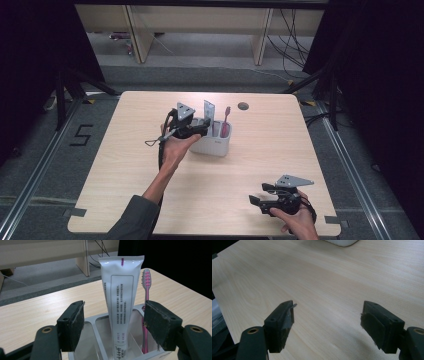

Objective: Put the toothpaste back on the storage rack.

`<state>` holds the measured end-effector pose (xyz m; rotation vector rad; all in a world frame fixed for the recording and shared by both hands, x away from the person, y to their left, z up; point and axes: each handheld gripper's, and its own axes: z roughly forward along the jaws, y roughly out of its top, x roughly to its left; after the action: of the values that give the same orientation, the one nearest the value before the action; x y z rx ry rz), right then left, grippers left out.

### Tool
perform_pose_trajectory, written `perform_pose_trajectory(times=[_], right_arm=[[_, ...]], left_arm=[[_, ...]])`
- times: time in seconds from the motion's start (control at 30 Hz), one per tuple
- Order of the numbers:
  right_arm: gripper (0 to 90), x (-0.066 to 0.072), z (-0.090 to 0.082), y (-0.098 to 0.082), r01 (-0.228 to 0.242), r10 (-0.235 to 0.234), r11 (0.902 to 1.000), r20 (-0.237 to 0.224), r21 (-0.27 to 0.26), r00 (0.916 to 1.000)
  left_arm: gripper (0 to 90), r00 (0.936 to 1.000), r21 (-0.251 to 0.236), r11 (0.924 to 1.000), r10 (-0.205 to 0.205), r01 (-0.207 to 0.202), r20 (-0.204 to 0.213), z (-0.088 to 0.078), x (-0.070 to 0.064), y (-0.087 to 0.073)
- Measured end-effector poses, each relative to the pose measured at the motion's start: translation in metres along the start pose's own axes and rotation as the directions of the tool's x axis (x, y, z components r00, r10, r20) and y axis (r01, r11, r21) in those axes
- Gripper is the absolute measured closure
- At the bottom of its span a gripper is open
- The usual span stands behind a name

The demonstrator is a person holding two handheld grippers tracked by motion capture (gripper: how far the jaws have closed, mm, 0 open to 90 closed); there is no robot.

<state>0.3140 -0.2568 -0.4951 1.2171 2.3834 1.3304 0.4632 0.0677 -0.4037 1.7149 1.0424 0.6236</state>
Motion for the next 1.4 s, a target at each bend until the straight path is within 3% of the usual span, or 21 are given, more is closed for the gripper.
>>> perform_pose_trajectory(times=[0.27,0.3,0.37,0.73,0.77,1.03,1.07,1.17,1.4], right_arm=[[27.2,0.000,0.000,0.000,0.005,-0.005,1.0000,0.002,0.008,1.0000],[27.2,0.000,0.001,0.000,-0.009,0.009,0.9999,-0.014,0.010,0.9999],[27.2,0.000,0.001,0.000,0.004,-0.004,1.0000,0.002,0.005,1.0000],[27.2,0.000,0.002,-0.001,0.001,-0.001,1.0000,-0.007,0.001,1.0000],[27.1,0.001,0.003,-0.001,-0.021,0.022,0.9998,-0.029,0.001,0.9993],[27.2,0.001,0.001,0.000,-0.002,0.002,1.0000,0.010,0.009,0.9999],[27.2,0.000,0.003,-0.001,-0.016,0.016,0.9999,-0.025,0.001,0.9996],[27.2,0.001,0.001,0.000,0.000,0.000,1.0000,0.005,0.004,1.0000],[27.1,0.000,0.001,0.000,-0.003,0.003,1.0000,-0.003,0.006,1.0000]], left_arm=[[31.4,0.9996,0.016,0.9999,-0.001,0.001,0.030,-0.004,0.000,-0.001],[31.4,0.9995,0.018,0.9998,0.002,-0.003,0.030,-0.005,0.001,-0.001],[31.3,0.9996,0.017,0.9999,-0.002,0.002,0.030,-0.007,0.002,-0.002],[30.9,0.9993,0.018,0.9998,0.005,-0.006,0.037,-0.024,0.009,-0.001],[30.8,0.9993,0.020,0.9998,0.005,-0.006,0.037,-0.025,0.009,-0.001],[29.2,0.9986,0.029,0.9995,0.014,-0.016,0.051,-0.034,0.011,-0.004],[29.2,0.9985,0.032,0.9994,0.009,-0.011,0.055,-0.034,0.010,-0.005],[28.6,0.9981,0.037,0.9993,0.001,-0.003,0.061,-0.036,0.011,-0.008],[27.3,0.9969,0.040,0.9991,0.009,-0.012,0.078,-0.044,0.012,-0.016]])
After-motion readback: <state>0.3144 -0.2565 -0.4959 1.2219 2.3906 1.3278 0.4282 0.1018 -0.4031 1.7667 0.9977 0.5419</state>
